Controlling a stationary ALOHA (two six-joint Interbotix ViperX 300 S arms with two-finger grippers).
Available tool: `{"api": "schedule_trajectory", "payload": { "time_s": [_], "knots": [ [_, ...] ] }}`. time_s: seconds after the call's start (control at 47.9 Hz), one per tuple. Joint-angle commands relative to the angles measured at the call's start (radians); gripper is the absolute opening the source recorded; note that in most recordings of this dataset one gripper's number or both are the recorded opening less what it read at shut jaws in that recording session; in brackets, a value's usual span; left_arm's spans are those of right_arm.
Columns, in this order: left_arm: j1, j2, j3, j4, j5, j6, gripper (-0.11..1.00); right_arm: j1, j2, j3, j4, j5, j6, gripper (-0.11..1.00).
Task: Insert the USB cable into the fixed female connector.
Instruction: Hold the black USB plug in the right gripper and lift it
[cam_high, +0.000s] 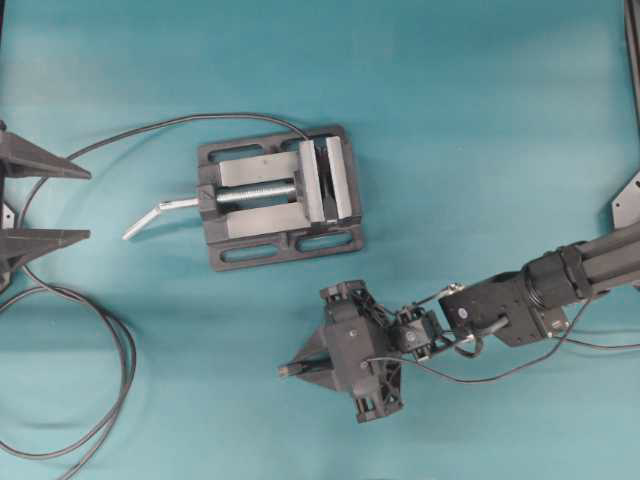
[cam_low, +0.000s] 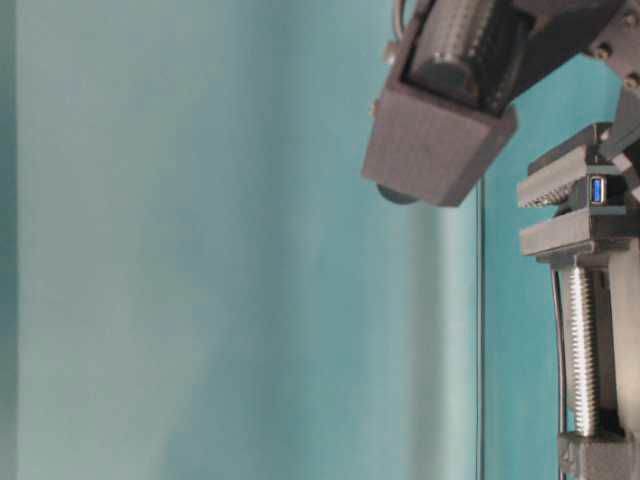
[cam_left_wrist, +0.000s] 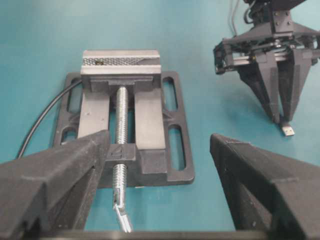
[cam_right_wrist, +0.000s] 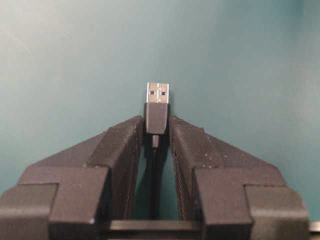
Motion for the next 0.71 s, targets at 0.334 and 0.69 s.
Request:
{"api": "schedule_trajectory", "payload": {
  "time_s": [0.334,0.69],
  "knots": [
    [-0.003,0.006,-0.011,-0.002,-0.005,-0.008,0.96,0.017,0.009,-0.051,0.000,-0.003,0.002,0.22],
    [-0.003,0.006,-0.011,-0.002,-0.005,-0.009,0.96,0.018,-0.014,-0.046,-0.002,-0.026,0.002,0.22]
  ]
}}
